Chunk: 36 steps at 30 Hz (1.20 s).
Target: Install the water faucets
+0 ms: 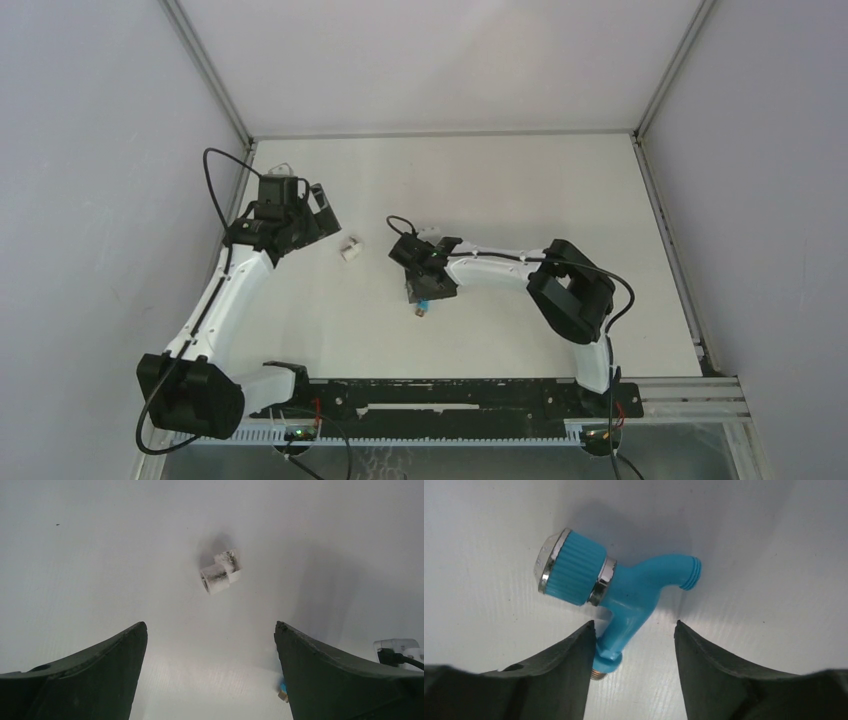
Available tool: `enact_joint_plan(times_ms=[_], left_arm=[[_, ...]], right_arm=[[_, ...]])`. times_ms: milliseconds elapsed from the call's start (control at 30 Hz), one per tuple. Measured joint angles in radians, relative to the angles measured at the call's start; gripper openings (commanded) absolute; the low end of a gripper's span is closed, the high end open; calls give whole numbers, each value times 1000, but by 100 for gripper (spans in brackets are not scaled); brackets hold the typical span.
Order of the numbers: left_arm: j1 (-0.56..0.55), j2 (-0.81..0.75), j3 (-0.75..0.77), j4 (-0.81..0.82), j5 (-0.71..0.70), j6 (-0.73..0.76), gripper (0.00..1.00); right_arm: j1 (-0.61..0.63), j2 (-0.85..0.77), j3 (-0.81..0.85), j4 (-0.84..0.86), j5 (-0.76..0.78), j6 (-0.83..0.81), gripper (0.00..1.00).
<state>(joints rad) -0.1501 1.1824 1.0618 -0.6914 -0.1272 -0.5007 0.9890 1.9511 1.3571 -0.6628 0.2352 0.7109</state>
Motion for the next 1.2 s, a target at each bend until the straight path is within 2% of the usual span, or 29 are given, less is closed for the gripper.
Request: enact_joint_plan(times_ms=[200,367,500,633,767,833,1033,1100,1200], left_arm=[[-14,1,0,-1,-8,-6,99],[-103,38,0,-6,-28,-10,99],[-205,94,0,-3,-27,-25,99],[-260,135,1,-2,-27,-25,100],[-267,164,4,-5,-73,-13,97],[-267,213,28,-30,-130,5,96],[-267,489,188,-82,-242,34,91],[-267,571,241,-99,-277,41,87],[-264,662,310,-123,-312,60,75]], right_arm=[[-46,5,-28,13,2,56,56],[-160,-87,-158,61,13,80,57],[-284,-161,-254,71,26,71,67],[-367,-203,-301,74,24,45,89],[-387,-230,-325,74,11,6,95],[-379,-249,-329,78,-5,-15,95],[-351,-370,-332,105,-32,-40,95],[-348,-416,-332,107,-30,-42,95],[-346,-475,-332,103,-19,-44,95]])
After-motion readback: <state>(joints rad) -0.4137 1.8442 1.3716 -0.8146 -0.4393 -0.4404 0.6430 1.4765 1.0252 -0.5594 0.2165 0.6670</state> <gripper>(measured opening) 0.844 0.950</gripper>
